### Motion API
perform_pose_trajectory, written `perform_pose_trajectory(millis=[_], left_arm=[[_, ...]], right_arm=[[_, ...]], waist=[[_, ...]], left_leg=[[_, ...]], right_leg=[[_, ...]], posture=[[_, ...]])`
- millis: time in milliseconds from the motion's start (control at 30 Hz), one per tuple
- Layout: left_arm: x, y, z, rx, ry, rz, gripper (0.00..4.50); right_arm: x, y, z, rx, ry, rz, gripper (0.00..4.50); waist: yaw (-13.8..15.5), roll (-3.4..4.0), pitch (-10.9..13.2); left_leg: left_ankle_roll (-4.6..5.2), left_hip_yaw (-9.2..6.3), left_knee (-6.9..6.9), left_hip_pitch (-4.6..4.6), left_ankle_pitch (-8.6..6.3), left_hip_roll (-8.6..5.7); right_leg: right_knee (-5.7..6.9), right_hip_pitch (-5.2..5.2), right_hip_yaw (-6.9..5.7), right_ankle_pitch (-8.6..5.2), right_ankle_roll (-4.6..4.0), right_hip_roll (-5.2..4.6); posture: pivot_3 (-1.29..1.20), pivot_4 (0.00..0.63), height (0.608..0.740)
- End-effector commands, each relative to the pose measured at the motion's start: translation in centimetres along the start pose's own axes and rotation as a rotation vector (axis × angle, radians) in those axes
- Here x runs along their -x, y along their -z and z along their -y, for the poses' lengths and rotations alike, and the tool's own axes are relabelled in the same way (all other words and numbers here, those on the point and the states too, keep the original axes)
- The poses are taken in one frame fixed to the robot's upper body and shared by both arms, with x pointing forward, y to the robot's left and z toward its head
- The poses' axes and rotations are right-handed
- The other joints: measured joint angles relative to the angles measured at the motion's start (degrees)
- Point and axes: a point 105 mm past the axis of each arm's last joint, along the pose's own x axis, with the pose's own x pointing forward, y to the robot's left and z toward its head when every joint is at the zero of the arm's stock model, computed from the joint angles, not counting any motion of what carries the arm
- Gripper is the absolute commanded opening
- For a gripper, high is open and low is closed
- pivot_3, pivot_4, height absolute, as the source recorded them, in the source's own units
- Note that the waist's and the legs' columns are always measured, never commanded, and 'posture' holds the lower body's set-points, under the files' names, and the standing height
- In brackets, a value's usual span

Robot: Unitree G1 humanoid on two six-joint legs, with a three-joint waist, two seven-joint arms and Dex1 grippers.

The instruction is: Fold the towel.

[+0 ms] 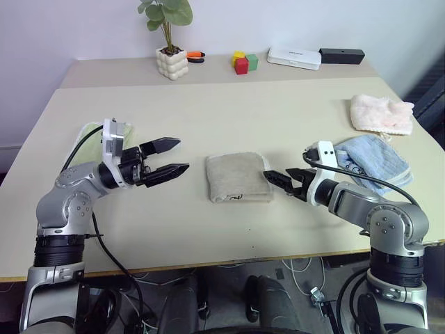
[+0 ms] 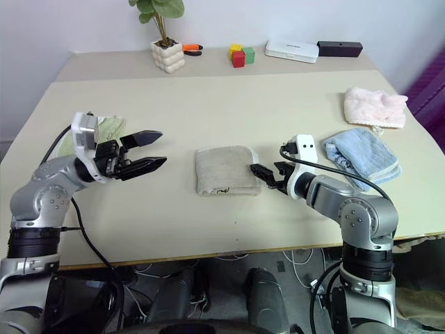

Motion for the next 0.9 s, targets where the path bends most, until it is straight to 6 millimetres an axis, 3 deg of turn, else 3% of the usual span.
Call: perform_pose_trajectory(millis=[33, 400, 500, 733, 900], left_arm=[[-0.1, 0.2, 0.4, -0.044, -0.002, -0.018, 4.5], [0.1, 0.1, 1.2, -0.041, -0.029, 0.008, 4.5], [0.3, 0.1, 1.1, -0.04, -0.038, 0.012, 4.5], [-0.1, 0.2, 1.0, -0.043, -0.046, 0.034, 4.5], [0.0, 0.5, 0.7, -0.048, -0.065, 0.035, 4.5]], right_arm=[[0.0, -0.2, 0.0, -0.013, 0.011, -0.001, 4.47], [-1.0, 1.0, 1.1, -0.17, 0.003, -0.06, 4.47], [-1.6, 1.7, -0.2, -0.197, -0.054, -0.079, 3.66], [-1.9, 1.1, -1.2, -0.216, -0.098, -0.068, 0.11], [-2.1, -0.1, -0.9, -0.22, -0.089, -0.023, 0.04]], waist=[[-0.1, 0.0, 0.0], [-0.1, -0.08, -0.1], [-0.2, -0.09, -0.1], [-0.2, -0.08, -0.1], [-0.2, -0.08, -0.1]], left_leg=[[0.0, 0.0, 0.0, 0.0, 0.0, 0.0], [0.0, 0.0, 0.0, 0.01, -0.01, 0.01], [0.01, 0.0, 0.0, 0.04, -0.01, 0.02], [0.0, 0.02, -0.02, 0.03, 0.0, 0.02], [0.0, 0.01, -0.01, 0.02, -0.01, 0.02]], right_leg=[[0.0, 0.0, 0.0, 0.0, 0.0, 0.0], [0.0, 0.01, 0.0, 0.0, 0.0, 0.02], [0.01, 0.03, 0.01, 0.0, 0.0, 0.02], [0.04, -0.01, 0.02, 0.0, 0.0, 0.06], [0.03, -0.01, 0.02, 0.0, 0.0, 0.06]], posture=[[0.0, 0.15, 0.74], [0.0, 0.15, 0.74], [0.0, 0.15, 0.74], [0.0, 0.15, 0.74], [0.0, 0.15, 0.74]])
